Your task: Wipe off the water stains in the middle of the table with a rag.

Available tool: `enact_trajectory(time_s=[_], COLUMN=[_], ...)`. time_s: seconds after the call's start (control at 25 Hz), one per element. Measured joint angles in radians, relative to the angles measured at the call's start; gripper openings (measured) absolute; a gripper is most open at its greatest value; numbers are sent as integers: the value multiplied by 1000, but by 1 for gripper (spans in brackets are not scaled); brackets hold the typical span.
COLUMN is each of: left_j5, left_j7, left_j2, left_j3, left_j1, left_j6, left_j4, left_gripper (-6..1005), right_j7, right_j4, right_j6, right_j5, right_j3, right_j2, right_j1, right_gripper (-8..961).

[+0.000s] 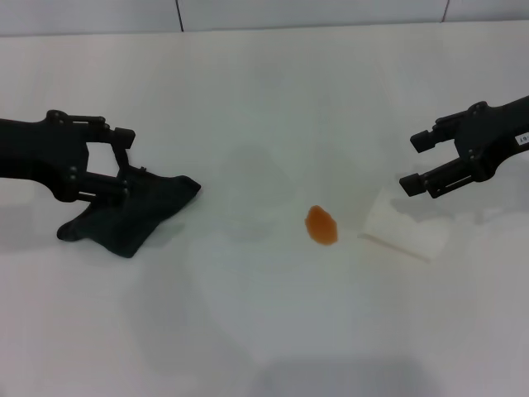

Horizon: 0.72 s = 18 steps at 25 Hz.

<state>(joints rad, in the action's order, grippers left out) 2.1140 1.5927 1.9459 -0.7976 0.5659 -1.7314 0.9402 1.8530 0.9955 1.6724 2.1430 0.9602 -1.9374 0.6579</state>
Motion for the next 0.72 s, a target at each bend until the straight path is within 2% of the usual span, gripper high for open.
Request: enact_trajectory(time_s=[0.72], left_j5=[22], left_j7=[3], left_j2=[0], left_j3=[-19], left_j1=[5], left_j6=[-10], left_j4=[0], left_gripper=[840], right_j7=[3], right_j4=[1], right_j6=[1], right_j5=[23], right_j3=[10], right_j2=[2], right_j1=[1], right_gripper=[854])
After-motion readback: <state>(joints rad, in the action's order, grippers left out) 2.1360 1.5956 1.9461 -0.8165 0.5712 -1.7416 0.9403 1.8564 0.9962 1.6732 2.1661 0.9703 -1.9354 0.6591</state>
